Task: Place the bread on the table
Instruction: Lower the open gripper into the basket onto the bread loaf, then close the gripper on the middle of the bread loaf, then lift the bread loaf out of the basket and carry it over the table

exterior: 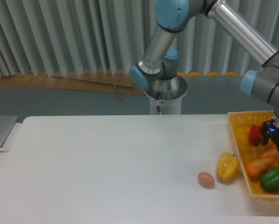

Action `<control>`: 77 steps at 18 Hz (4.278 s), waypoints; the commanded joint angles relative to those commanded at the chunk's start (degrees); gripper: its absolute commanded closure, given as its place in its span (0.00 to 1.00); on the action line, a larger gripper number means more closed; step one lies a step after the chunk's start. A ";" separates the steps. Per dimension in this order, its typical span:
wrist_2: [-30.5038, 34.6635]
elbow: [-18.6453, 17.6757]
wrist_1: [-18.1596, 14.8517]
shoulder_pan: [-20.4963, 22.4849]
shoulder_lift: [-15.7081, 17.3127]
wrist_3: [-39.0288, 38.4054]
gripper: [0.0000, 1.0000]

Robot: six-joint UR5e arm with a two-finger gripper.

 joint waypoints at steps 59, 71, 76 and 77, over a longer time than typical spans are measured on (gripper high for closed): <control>-1.23 -1.93 -12.91 -8.51 13.88 -3.23 0.64; -1.23 -1.85 -14.59 -22.93 15.64 -20.64 0.64; -1.23 -1.58 -14.33 -28.47 15.73 -29.07 0.64; -1.23 -1.58 -14.33 -29.78 15.64 -30.92 0.64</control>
